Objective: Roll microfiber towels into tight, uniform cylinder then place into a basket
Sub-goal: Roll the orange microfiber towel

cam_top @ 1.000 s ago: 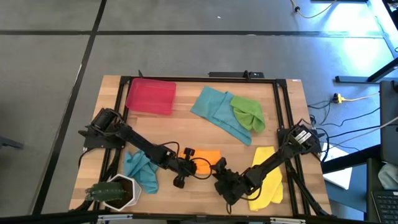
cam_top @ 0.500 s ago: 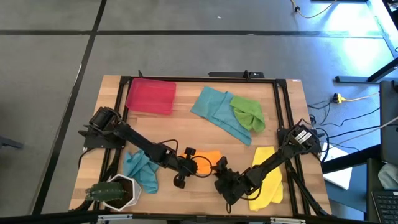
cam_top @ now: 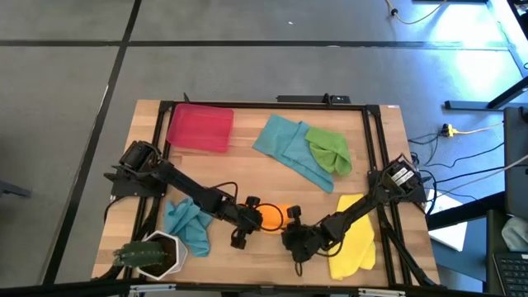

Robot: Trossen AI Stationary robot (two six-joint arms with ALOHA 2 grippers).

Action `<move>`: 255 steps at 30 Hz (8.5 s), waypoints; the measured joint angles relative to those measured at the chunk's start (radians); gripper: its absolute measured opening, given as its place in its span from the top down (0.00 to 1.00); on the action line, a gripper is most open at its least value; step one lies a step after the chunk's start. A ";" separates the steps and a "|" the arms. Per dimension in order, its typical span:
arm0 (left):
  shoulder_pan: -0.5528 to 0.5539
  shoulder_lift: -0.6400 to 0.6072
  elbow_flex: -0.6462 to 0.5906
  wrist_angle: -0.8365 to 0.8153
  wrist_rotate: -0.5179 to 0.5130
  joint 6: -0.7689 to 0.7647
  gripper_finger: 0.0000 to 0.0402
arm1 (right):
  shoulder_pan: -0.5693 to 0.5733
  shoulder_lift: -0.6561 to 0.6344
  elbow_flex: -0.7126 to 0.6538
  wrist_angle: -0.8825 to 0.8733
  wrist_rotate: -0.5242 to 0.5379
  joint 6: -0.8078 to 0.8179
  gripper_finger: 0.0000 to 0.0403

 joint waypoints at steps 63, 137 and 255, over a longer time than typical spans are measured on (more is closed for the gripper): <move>0.096 -0.271 -0.231 0.240 0.067 0.028 0.68 | -0.234 -0.089 -0.250 0.384 -0.428 0.430 0.95; -0.019 0.066 -0.148 0.359 -0.450 -0.265 0.38 | -0.231 -0.087 -0.252 0.388 -0.434 0.428 0.95; -0.219 0.208 0.277 -0.464 -0.767 0.172 0.38 | -0.179 -0.008 -0.251 0.513 -0.088 0.217 0.91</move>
